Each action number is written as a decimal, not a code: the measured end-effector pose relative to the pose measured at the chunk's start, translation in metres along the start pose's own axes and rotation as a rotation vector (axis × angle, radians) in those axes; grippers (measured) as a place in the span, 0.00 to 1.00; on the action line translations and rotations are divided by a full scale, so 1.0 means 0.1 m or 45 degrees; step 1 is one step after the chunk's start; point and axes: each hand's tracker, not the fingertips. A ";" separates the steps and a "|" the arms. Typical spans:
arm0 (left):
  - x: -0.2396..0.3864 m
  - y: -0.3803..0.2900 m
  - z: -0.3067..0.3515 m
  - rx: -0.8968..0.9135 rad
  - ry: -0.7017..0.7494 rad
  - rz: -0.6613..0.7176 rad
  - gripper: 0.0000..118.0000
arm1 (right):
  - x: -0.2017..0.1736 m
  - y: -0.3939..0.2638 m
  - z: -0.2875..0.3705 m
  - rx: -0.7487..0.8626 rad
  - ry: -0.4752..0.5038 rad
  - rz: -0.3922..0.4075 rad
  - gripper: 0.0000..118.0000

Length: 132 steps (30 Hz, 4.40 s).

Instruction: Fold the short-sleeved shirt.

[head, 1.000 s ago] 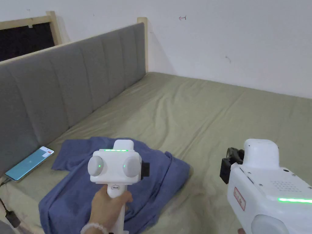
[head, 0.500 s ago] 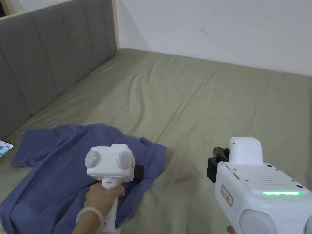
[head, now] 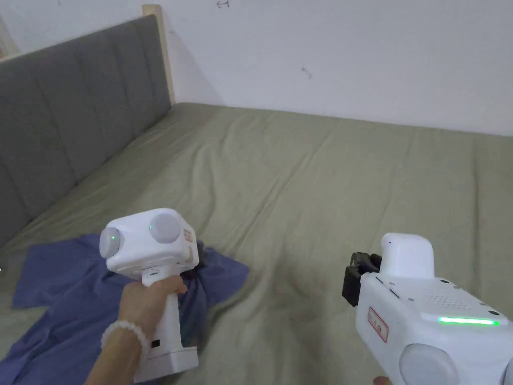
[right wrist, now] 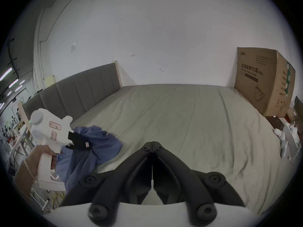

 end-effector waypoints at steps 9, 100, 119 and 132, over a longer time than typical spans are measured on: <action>2.05 -0.04 0.48 0.025 -0.573 -0.271 0.01 | 0.86 0.32 0.69 0.191 -0.249 -0.162 0.00; 0.34 -0.39 -0.01 -0.035 -0.129 -0.191 0.00 | 3.18 0.32 -1.91 -0.762 -0.252 -0.213 0.81; 0.44 -0.05 0.47 0.112 -0.059 -0.230 0.00 | 2.91 0.95 -1.14 -0.533 -0.370 0.059 0.03; 0.96 0.88 1.70 0.478 -0.102 -0.402 0.00 | 3.09 2.23 0.87 -0.021 -0.365 -0.202 0.03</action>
